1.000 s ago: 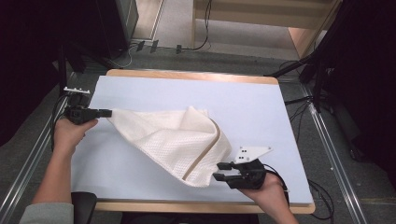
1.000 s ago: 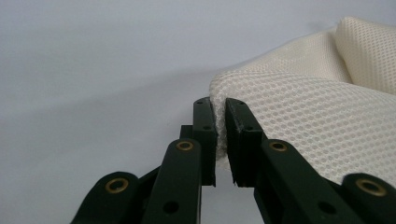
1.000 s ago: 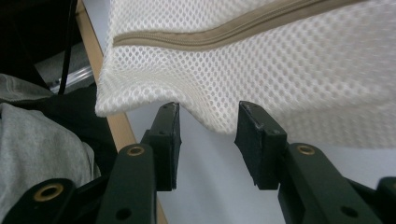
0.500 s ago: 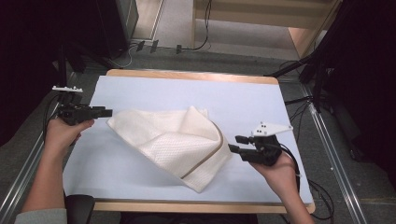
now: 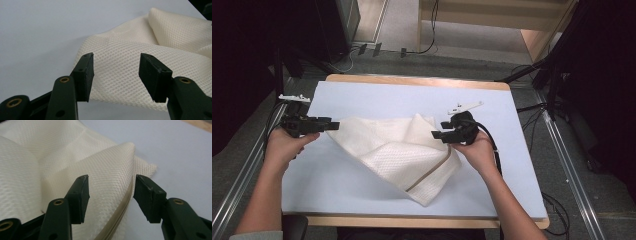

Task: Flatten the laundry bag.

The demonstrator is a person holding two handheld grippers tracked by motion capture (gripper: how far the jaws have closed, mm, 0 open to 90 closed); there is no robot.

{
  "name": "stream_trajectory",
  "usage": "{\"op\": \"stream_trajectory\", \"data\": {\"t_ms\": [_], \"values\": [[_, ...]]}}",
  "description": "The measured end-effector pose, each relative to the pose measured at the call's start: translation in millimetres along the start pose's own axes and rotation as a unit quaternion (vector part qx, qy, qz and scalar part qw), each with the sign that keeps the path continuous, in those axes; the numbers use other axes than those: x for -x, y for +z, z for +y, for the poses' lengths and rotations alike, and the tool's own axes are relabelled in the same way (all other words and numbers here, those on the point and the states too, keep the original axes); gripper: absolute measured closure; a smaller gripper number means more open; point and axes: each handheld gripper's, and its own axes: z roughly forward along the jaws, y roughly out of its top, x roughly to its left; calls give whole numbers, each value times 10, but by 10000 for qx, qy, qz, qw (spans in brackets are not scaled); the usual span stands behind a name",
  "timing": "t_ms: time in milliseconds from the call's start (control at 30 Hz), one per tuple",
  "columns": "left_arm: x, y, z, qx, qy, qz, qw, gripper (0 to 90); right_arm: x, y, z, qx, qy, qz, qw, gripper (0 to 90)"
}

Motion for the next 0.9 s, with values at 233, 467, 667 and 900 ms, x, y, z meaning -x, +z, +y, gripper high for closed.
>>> {"op": "stream_trajectory", "data": {"t_ms": [233,467,667,900], "values": [[104,8,-6,-51,96,6,9999,463,41,188,-110,-544,255,420,9973,707],[285,-11,50,10,317,-41,9995,463,-141,-34,-267,-528,160,379,9978,779],[464,70,137,5,543,-113,9985,463,-380,-287,-447,-425,67,408,9982,791],[650,264,230,-187,820,-206,9962,461,-653,-355,-603,-362,-85,459,9983,803]]}}
